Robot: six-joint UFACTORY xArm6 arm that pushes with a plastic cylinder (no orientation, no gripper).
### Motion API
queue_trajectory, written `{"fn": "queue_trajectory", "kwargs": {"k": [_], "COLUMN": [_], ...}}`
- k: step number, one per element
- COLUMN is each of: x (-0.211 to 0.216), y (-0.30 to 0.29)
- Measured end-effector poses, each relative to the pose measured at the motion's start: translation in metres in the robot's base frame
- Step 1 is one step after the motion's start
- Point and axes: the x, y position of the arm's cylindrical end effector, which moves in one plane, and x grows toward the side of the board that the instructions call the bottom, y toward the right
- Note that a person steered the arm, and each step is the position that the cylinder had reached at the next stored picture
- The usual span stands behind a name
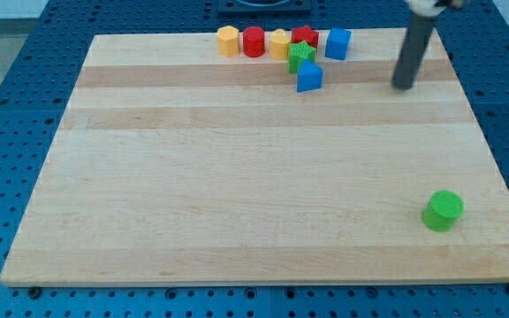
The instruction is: Nudge the blue cube left a bit
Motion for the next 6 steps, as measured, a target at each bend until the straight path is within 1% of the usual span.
{"fn": "queue_trajectory", "kwargs": {"k": [1,2,3,4,5,6], "x": [-0.088,-0.108,-0.087,-0.021,0.012,-0.037], "y": [0.035,0.029,-0.044,-0.108,-0.132,-0.091]}}
